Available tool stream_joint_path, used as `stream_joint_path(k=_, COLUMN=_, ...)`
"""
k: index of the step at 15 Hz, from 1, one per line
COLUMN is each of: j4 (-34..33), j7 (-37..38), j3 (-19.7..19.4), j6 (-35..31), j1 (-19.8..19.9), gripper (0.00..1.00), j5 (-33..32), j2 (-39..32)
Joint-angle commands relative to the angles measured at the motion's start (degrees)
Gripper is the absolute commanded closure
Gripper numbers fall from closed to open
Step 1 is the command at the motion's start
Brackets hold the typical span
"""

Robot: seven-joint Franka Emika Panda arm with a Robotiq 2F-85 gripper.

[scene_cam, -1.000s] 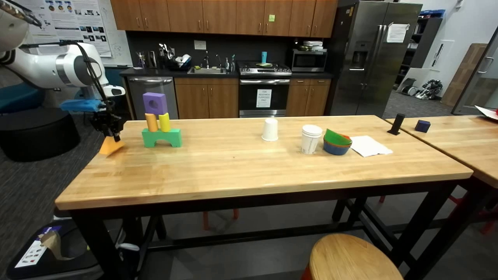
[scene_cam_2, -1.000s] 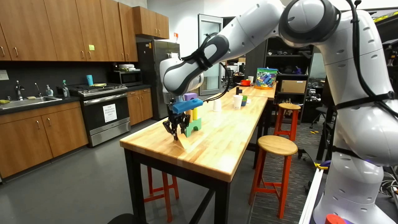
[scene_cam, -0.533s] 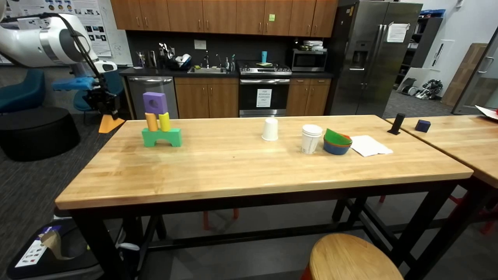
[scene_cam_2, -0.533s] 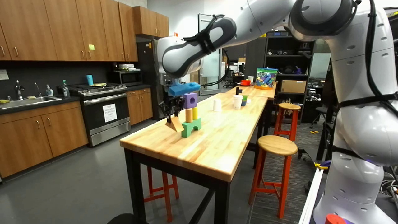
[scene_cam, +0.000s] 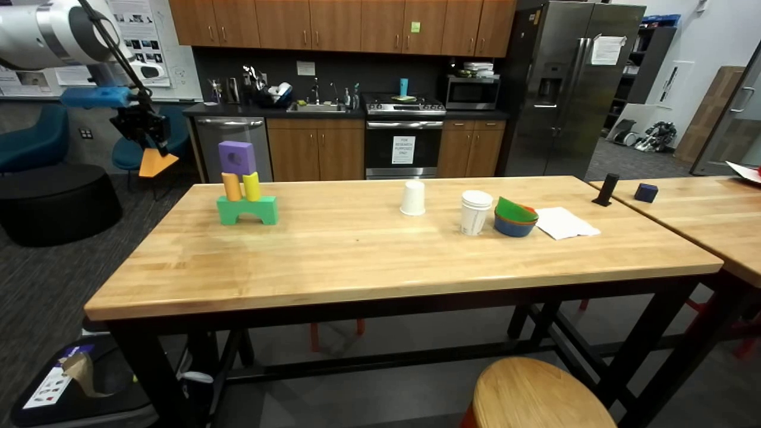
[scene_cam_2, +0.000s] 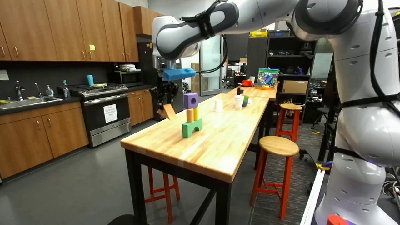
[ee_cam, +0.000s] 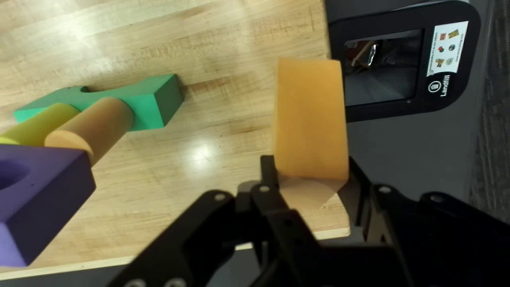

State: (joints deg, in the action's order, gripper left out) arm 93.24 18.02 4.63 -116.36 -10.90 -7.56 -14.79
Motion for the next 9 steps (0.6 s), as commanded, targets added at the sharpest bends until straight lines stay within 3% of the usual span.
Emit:
stream_joint_path(k=1, j4=-2.9, j7=-0.6, j3=0.1, j6=4.5, j1=0.2, gripper=0.84, j5=0.2, j2=1.8)
stream_joint_path(k=9, j4=-6.4, j7=-0.8, j3=-0.1, j6=6.9, j1=0.5, gripper=0.84, j5=-0.8, j2=2.8)
